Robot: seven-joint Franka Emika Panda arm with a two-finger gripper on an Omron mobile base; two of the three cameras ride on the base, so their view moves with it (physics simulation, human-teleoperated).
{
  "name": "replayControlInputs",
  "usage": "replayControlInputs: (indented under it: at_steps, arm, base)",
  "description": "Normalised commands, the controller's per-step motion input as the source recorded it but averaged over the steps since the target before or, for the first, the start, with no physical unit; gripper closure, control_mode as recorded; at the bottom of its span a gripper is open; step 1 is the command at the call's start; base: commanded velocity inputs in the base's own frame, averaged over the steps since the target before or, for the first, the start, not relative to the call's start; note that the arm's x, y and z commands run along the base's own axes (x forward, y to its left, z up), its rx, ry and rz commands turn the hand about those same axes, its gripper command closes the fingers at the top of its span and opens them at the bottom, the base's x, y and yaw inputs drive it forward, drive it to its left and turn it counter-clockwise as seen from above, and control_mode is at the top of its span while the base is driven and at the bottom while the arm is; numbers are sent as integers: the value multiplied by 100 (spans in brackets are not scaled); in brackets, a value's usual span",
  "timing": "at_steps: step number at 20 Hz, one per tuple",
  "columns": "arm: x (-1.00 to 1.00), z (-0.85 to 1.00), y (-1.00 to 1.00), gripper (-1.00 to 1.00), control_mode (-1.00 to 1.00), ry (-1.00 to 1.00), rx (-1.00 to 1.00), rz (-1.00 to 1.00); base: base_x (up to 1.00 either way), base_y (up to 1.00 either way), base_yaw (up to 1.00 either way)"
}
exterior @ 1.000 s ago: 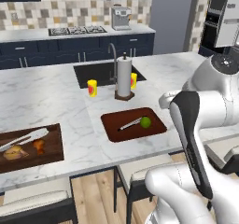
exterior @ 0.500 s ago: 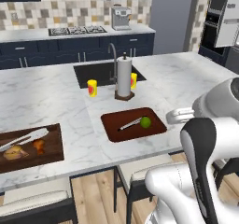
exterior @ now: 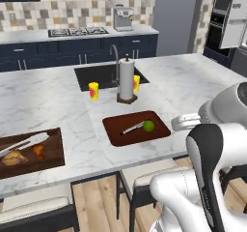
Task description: Gather the eggplant and lime from the fridge and place them on a tray on the dining counter. Then gather the chicken drumsticks from the fridge and place them on the other tray.
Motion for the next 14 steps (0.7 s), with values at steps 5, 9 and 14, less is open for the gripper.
replayControlInputs:
  at_steps: [5,9,14]
  arm:
    - [0,0,0,-100,100,0,0,0]
    - [0,0,0,-100,100,0,0,0]
    - [0,0,0,-100,100,0,0,0]
  base:
    - [-75,-46,-53]
    - [-78,-86,-32]
    - [-86,-72,-27]
